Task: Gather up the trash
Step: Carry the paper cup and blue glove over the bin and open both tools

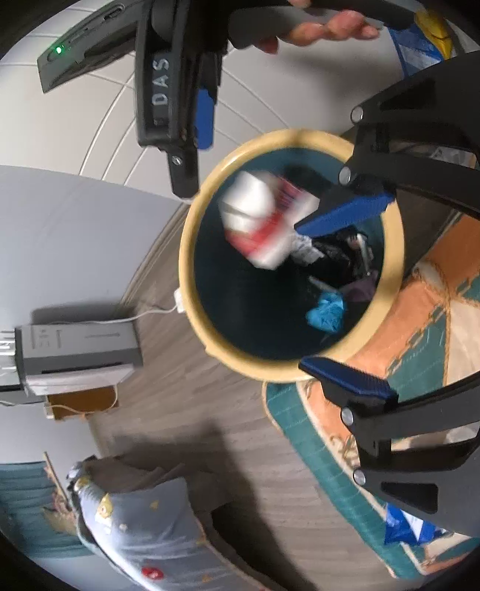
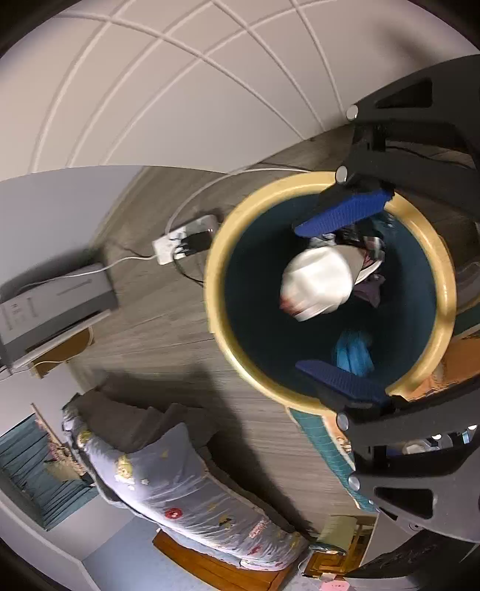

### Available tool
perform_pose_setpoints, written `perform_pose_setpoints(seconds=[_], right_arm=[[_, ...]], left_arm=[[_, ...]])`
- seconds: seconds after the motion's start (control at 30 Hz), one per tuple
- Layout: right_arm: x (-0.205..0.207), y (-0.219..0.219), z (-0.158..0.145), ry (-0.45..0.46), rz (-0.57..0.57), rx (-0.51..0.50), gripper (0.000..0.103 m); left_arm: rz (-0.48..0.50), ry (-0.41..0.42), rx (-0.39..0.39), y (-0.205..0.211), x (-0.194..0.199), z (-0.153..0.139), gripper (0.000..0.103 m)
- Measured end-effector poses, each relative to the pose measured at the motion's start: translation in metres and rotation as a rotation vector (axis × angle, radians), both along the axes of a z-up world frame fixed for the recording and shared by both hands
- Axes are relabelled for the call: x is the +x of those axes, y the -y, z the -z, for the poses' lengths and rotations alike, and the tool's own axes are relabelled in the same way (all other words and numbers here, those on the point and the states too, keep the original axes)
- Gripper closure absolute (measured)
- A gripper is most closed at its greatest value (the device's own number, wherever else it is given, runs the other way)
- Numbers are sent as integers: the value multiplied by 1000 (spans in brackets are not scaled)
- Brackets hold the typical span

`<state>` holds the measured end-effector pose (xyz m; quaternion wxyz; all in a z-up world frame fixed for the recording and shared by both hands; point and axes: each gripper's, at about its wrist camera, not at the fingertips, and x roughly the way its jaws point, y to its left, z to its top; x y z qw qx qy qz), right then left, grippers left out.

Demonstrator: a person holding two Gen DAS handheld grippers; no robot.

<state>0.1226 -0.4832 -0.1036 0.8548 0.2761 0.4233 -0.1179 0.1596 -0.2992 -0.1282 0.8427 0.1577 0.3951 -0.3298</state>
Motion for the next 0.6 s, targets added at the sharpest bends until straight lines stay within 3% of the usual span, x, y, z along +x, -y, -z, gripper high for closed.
perform_pose_setpoints(seconds=[0.07,0.1,0.17,0.37,0.6], right_arm=[[0,1,0,4,3,3,21],[0,0,0,0,5,2,18],[3,-1,0,-9,1,-10,7],[6,-16,-8,-36,-34,-37,6],[4,-55,-43,-16,-128,-122,6]], left_arm=[[-9,4,0,-5,0,-1,21],[-17,12,2,-6,-1,-2,10],[-39,40,5,-11,-4,-4,7],[-83,43,17,-40,-15,-17,7],[-163,95,4,-108,-40,-66,6]])
